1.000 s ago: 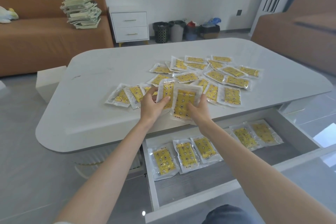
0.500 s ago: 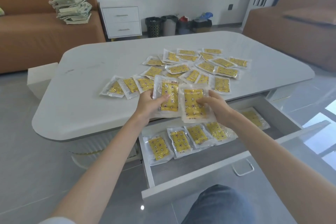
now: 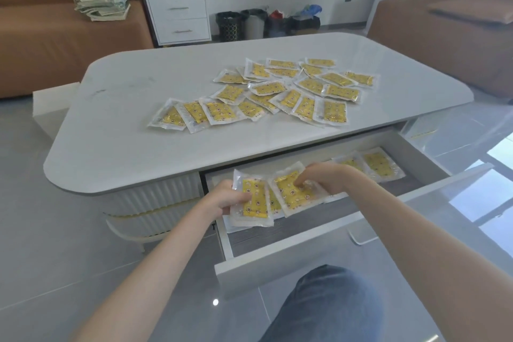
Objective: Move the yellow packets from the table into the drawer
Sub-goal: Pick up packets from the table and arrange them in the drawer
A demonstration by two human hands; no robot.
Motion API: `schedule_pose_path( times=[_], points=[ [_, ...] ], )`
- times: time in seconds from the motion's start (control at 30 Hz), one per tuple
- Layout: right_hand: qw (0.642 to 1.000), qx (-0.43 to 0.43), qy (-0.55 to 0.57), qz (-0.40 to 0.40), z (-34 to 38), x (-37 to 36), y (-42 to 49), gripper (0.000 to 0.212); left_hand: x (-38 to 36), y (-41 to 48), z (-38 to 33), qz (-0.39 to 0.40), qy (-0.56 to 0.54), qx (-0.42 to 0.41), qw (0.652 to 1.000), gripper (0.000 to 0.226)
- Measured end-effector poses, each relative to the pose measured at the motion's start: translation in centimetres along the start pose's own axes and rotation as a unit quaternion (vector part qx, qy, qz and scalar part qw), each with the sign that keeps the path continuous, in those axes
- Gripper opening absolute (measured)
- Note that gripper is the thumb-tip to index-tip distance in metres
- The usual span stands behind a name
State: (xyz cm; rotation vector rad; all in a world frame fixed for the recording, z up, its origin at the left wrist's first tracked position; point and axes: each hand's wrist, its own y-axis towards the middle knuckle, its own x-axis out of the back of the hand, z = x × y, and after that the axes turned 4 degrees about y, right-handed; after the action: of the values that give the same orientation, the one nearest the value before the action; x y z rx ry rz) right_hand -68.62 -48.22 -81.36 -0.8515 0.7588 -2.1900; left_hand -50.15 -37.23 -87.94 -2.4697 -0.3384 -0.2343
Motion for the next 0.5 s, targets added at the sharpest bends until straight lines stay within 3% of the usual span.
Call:
schedule_pose_path(
  times=[0.07,0.17,0.5],
  points=[
    [1.000,0.001,0.002,-0.019,0.1,-0.5,1.2,0.047,0.0,1.2,0.8,-0.041,0.033,0.014,0.999,0.022],
    [0.999,0.004,-0.003,-0.049,0.4,-1.6,2.7,0.034,0.0,2.8,1.4,-0.078,0.093,0.024,0.992,0.028],
    [0.985,0.016,-0.151,-0.077,1.8,-4.7,6.4,0.050,-1.6,3.9,0.8,-0.124,0.329,-0.018,0.936,0.047]
  ],
)
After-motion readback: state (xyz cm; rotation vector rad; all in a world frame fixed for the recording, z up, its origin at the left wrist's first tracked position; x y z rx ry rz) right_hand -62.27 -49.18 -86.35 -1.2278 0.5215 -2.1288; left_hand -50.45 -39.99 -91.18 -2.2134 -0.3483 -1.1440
